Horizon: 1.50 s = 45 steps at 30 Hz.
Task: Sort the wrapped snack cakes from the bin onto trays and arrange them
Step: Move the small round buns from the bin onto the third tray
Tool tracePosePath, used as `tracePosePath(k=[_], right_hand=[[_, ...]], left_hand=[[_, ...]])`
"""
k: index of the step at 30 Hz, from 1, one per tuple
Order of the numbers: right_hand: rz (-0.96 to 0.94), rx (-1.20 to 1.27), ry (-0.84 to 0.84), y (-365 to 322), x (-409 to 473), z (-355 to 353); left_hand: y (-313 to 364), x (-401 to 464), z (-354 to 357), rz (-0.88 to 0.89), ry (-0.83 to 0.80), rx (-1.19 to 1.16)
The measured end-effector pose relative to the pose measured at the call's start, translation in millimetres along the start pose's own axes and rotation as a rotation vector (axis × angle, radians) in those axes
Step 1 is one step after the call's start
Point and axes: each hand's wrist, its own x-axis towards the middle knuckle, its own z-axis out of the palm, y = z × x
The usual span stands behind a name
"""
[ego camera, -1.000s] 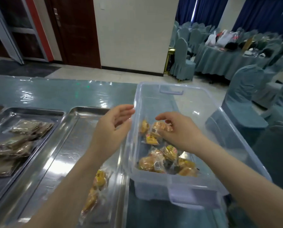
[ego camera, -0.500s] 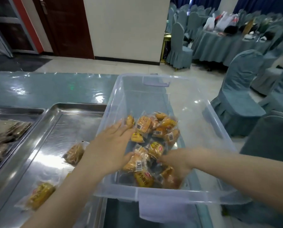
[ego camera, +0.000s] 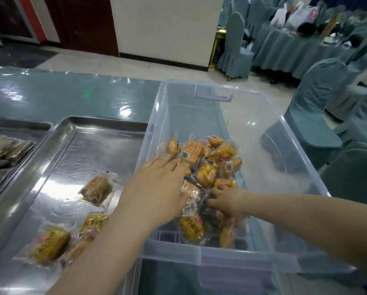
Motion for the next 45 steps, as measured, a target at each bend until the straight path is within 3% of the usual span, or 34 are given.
tracePosePath(k=[9,13,17,21,25,33,36,45], right_hand=[[0.117,0.199,0.123,9,10,-29],[0.260,0.154,0.224,23,4,-33],[0.410,0.117,0.070,35,-10,-40],[0.266,0.328,0.117,27,-11,-43],[0.216,0.293,-0.194,0,3,-5],[0.210,0.091,0.034,11,10,12],[0.224,0.145,0.162,13,10,6],[0.188,0.141,0.270,28,-2,-33]], left_hand=[[2,1,-4,0.002,-0.010,0.024],[4,1,-5,-0.012,-0.033,0.020],[3,2,-5,-0.014,-0.043,0.056],[3,2,-5,-0.023,-0.039,0.069],[5,2,-5,-0.031,-0.041,0.061],[3,3,-5,-0.024,-0.036,0.057],[4,4,-4,-0.026,-0.044,0.076],[7,2,-11,-0.028,-0.041,-0.014]])
